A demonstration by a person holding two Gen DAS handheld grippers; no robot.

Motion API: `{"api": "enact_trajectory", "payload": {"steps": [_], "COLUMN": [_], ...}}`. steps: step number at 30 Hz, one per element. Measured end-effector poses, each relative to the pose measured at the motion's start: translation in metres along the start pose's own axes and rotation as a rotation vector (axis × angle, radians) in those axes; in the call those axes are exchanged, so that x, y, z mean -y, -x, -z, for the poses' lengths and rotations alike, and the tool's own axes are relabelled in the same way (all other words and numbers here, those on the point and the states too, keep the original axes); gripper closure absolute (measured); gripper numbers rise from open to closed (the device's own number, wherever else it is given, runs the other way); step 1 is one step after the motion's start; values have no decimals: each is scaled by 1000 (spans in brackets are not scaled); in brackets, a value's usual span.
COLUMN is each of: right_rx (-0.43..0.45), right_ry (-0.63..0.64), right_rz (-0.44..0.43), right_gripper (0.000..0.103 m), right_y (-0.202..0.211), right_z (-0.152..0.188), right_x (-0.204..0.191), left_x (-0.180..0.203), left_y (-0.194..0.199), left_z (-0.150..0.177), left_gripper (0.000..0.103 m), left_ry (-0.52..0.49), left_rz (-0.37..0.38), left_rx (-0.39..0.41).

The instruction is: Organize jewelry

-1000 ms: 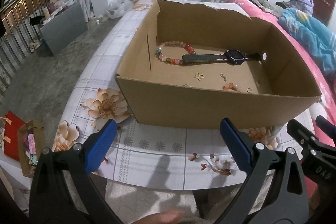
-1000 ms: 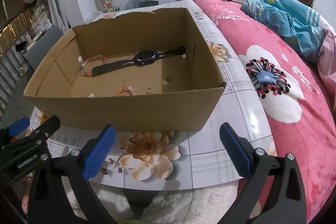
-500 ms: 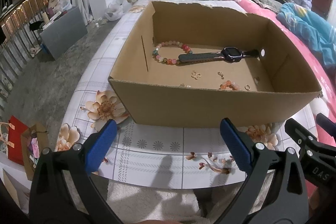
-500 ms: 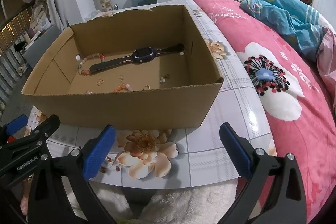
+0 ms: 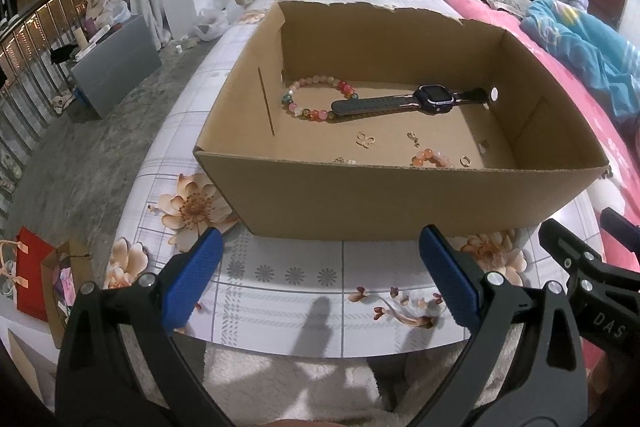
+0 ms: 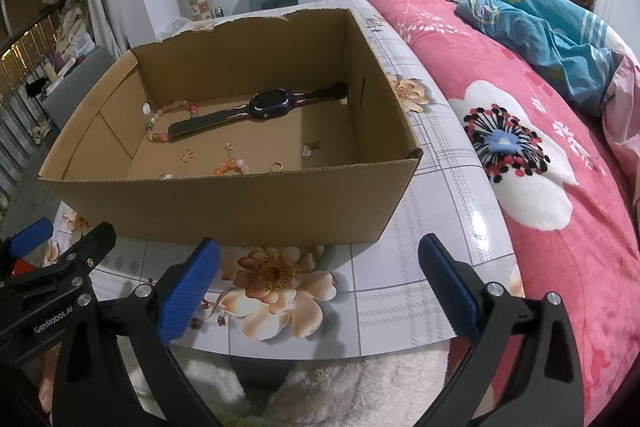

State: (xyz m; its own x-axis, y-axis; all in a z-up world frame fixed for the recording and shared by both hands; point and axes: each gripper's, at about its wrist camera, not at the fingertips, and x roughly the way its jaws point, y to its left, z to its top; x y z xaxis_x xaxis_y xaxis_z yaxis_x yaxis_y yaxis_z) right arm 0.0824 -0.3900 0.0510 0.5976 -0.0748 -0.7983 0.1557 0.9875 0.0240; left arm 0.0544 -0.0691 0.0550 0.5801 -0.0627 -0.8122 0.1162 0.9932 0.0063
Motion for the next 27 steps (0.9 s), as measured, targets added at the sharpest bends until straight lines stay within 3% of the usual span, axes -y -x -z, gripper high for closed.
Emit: {"api": "enact_trajectory", "payload": {"steps": [27], "right_rx": [-13], "right_ry": [-6], "right_rz": [0], "right_gripper": [6], "right_y": [-3], "right_z": [2], "right_x": [3], "left_x": [2], "left_y": [-4], "left_z": [1], "left_gripper": [8], "left_ry": [-6], "left_rz": [12], "left_rx": [-22]}}
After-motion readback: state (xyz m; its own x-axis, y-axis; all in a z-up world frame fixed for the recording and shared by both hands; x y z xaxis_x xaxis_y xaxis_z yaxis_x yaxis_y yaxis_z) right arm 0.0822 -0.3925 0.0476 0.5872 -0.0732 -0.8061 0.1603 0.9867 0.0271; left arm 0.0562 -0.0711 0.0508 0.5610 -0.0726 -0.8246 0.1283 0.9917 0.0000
